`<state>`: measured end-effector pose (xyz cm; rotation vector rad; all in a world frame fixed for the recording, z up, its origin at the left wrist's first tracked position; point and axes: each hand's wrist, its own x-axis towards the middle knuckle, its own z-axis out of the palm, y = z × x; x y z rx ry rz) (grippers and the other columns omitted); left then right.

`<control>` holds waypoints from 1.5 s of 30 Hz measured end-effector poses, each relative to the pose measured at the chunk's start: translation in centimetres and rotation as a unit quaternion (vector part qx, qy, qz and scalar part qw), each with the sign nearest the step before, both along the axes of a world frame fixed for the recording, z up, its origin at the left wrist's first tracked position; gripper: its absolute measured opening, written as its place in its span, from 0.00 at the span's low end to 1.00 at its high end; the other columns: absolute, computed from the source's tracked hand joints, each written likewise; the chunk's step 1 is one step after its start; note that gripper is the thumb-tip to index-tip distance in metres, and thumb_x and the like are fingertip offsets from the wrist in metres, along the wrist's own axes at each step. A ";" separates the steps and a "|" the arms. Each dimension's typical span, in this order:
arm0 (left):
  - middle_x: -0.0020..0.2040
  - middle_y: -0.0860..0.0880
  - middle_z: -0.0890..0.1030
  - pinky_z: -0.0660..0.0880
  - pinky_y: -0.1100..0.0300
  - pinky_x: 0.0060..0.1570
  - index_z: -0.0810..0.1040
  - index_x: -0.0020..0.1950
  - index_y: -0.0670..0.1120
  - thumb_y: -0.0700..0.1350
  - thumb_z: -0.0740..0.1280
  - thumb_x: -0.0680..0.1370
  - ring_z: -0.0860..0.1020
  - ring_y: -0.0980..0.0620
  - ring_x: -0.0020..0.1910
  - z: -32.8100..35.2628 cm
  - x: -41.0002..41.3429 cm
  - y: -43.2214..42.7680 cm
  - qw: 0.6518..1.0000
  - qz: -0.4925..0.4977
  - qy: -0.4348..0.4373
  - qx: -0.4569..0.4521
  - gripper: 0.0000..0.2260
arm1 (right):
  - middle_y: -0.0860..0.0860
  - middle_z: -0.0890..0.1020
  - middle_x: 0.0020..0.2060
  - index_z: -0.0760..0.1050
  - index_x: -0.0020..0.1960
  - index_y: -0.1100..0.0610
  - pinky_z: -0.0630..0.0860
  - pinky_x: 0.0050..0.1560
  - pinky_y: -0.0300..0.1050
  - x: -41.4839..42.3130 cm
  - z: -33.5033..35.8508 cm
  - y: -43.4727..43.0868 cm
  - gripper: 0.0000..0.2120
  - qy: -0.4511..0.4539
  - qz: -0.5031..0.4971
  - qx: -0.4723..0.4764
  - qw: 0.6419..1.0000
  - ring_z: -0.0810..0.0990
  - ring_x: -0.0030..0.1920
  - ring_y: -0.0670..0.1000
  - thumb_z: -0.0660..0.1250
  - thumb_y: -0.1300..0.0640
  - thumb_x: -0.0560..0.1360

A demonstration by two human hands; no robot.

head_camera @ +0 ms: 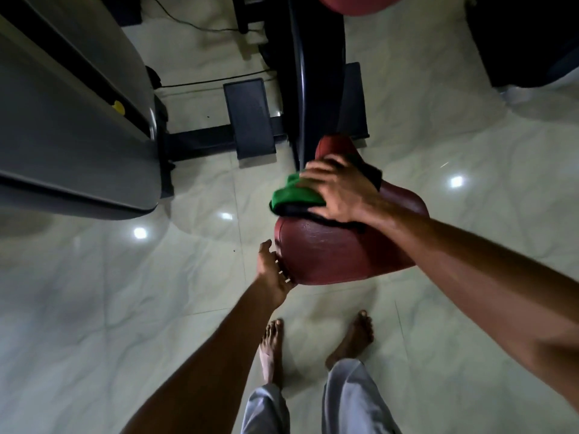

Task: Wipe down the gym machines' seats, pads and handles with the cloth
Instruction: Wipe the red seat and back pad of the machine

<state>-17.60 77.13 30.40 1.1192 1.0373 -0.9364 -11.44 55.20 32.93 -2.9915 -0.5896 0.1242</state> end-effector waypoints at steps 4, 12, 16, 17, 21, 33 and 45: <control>0.52 0.45 0.81 0.76 0.52 0.51 0.78 0.55 0.47 0.60 0.49 0.80 0.78 0.47 0.50 1.2 1.0 -1.7 0.999 -0.037 0.004 0.031 0.24 | 0.50 0.80 0.63 0.80 0.62 0.54 0.62 0.74 0.62 1.0 -0.3 1.0 0.26 -0.024 -0.061 -0.017 0.998 0.72 0.70 0.56 0.69 0.38 0.73; 0.56 0.43 0.79 0.76 0.44 0.58 0.76 0.64 0.44 0.65 0.54 0.72 0.78 0.40 0.52 0.6 1.2 -4.4 0.980 0.012 -0.015 0.198 0.32 | 0.50 0.79 0.65 0.78 0.66 0.50 0.72 0.68 0.57 4.1 -0.2 -3.6 0.23 -0.066 -0.127 0.079 0.987 0.75 0.67 0.58 0.70 0.40 0.75; 0.61 0.40 0.75 0.73 0.42 0.62 0.72 0.68 0.42 0.65 0.52 0.77 0.75 0.38 0.58 0.9 1.5 -4.5 0.969 0.009 -0.003 0.245 0.33 | 0.59 0.83 0.57 0.79 0.64 0.59 0.75 0.52 0.47 5.1 0.6 -2.6 0.28 -0.023 -0.410 0.177 0.894 0.81 0.57 0.61 0.63 0.36 0.80; 0.63 0.39 0.75 0.73 0.42 0.62 0.71 0.70 0.42 0.66 0.52 0.77 0.75 0.38 0.59 1.0 1.5 -4.6 0.967 0.002 -0.003 0.254 0.33 | 0.61 0.83 0.57 0.78 0.63 0.61 0.76 0.51 0.49 4.7 0.8 -2.7 0.31 0.011 -0.465 0.188 0.865 0.81 0.56 0.62 0.62 0.34 0.79; 0.66 0.39 0.72 0.71 0.44 0.62 0.68 0.73 0.42 0.65 0.51 0.78 0.73 0.38 0.62 1.4 1.6 -4.9 0.962 0.003 -0.003 0.274 0.34 | 0.61 0.82 0.57 0.75 0.69 0.61 0.79 0.48 0.53 -1.0 0.1 -1.2 0.37 -0.096 -0.440 0.125 0.884 0.82 0.53 0.62 0.58 0.29 0.78; 0.66 0.39 0.72 0.70 0.44 0.65 0.67 0.73 0.42 0.67 0.51 0.76 0.73 0.38 0.61 1.2 1.3 -5.5 0.948 -0.004 -0.012 0.317 0.36 | 0.61 0.84 0.41 0.80 0.45 0.62 0.76 0.45 0.51 -3.7 -0.1 -6.8 0.35 0.043 -0.508 0.109 0.853 0.83 0.42 0.63 0.57 0.29 0.78; 0.64 0.41 0.75 0.73 0.45 0.61 0.69 0.71 0.43 0.66 0.53 0.75 0.76 0.39 0.58 0.7 0.9 -4.9 0.958 -0.011 -0.037 0.285 0.35 | 0.58 0.79 0.64 0.78 0.65 0.60 0.73 0.61 0.53 -14.5 -2.3 -3.5 0.31 -0.131 -0.512 0.128 0.839 0.76 0.66 0.60 0.66 0.34 0.76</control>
